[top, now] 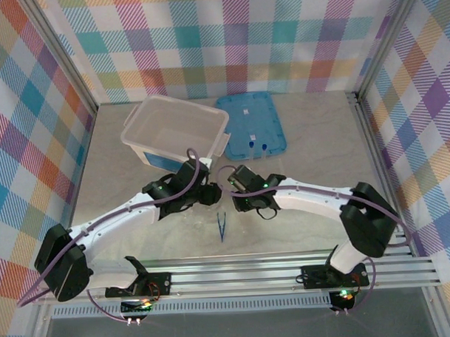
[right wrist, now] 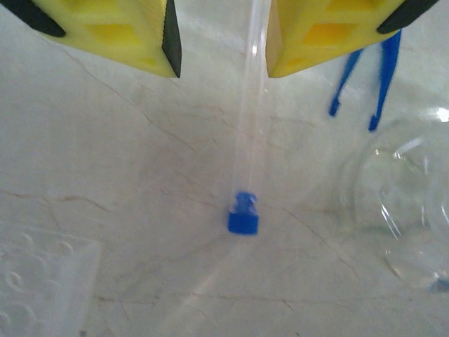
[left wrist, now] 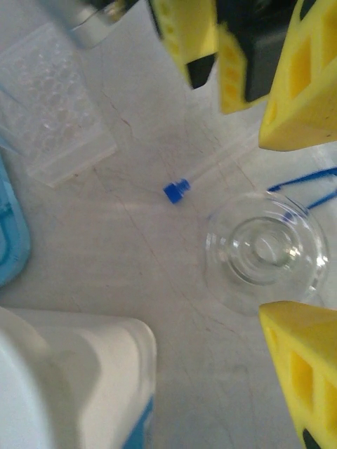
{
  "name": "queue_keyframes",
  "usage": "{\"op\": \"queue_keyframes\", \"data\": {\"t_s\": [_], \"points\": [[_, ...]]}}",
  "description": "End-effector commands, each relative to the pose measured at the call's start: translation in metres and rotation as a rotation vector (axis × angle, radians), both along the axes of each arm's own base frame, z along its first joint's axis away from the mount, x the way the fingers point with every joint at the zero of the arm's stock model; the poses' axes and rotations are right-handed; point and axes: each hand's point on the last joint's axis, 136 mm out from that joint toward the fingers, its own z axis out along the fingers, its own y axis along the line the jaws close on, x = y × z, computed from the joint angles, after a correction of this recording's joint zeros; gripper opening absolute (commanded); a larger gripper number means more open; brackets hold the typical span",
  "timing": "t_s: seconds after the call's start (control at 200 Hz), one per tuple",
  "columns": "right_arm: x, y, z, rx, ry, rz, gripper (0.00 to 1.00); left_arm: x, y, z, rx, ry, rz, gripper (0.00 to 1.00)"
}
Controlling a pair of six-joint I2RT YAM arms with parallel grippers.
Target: Organize the chemistry lab equipment
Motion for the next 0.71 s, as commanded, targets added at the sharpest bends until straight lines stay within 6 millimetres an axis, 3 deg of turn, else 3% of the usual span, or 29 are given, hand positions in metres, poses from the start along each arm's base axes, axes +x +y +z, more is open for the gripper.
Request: {"op": "queue_keyframes", "data": {"t_s": [0.0, 0.195, 0.7], "points": [[0.003, 0.011, -0.009, -0.015, 0.011, -0.006, 0.38, -0.010, 0.020, -0.008, 0.026, 0.030, 0.044, 0.59], [0.008, 0.021, -0.018, -0.023, 0.023, 0.008, 0.37, -0.017, 0.029, -0.014, 0.025, 0.042, 0.063, 0.59], [0.005, 0.018, -0.050, -0.076, 0.076, -0.006, 0.34, -0.016, 0.030, -0.016, 0.014, 0.040, 0.075, 0.59]]}}
